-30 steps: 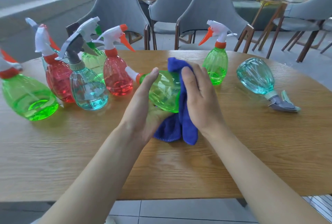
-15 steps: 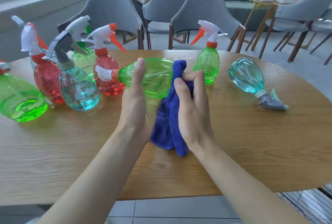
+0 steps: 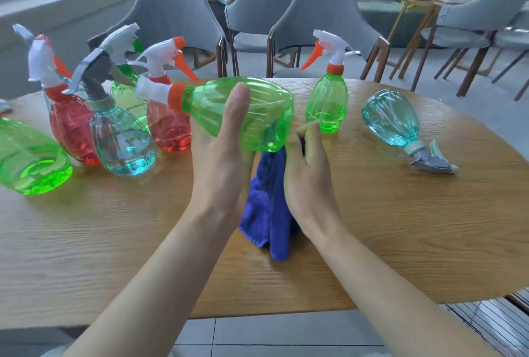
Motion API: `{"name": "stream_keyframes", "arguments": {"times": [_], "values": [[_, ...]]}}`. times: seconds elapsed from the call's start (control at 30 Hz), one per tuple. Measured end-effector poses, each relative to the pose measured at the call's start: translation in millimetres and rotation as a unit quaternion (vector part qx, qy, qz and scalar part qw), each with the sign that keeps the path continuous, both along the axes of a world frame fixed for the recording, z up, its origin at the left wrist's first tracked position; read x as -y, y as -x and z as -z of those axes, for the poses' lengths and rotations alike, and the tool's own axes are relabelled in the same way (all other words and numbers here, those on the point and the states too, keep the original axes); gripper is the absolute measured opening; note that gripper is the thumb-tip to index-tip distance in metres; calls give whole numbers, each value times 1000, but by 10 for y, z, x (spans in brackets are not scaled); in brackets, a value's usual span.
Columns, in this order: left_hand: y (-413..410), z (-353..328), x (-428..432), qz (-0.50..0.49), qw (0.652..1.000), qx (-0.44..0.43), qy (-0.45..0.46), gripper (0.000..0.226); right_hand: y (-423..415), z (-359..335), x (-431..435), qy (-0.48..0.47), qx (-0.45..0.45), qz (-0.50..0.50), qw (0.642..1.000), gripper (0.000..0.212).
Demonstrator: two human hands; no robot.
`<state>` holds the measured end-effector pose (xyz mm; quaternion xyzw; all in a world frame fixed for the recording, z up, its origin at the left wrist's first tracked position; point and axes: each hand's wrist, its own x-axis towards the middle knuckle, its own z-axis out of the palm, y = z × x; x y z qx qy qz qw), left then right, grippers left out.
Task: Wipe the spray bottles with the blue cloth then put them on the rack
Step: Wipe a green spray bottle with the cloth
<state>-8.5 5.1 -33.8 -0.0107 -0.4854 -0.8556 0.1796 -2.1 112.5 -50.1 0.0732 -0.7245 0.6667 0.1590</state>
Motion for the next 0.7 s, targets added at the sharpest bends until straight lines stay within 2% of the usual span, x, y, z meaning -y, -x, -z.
{"name": "stream_keyframes", "arguments": {"times": [0.07,0.17,0.2,0.3,0.37,0.47,0.63,0.7], "values": [[48,17,59,-36,999,5,11,66,-37,-1,2,-16,-21,-7,1000,24],[64,33,98,-34,998,41,28,97,-12,-25,-23,-18,-51,6,999,23],[54,34,93,-22,998,47,32,100,8,-50,-50,-11,-57,14,998,22],[37,91,79,20,998,29,53,84,106,-129,-102,30,-53,36,997,22],[13,113,59,30,997,3,77,67,172,-106,-90,83,-4,43,996,23],[-12,115,69,11,995,8,102,73,185,15,-45,100,51,18,994,27],[32,111,184,-2,997,19,69,82,80,-66,-64,54,17,-18,998,27],[35,115,198,18,998,23,64,76,83,-135,-89,71,7,-9,997,27]]}}
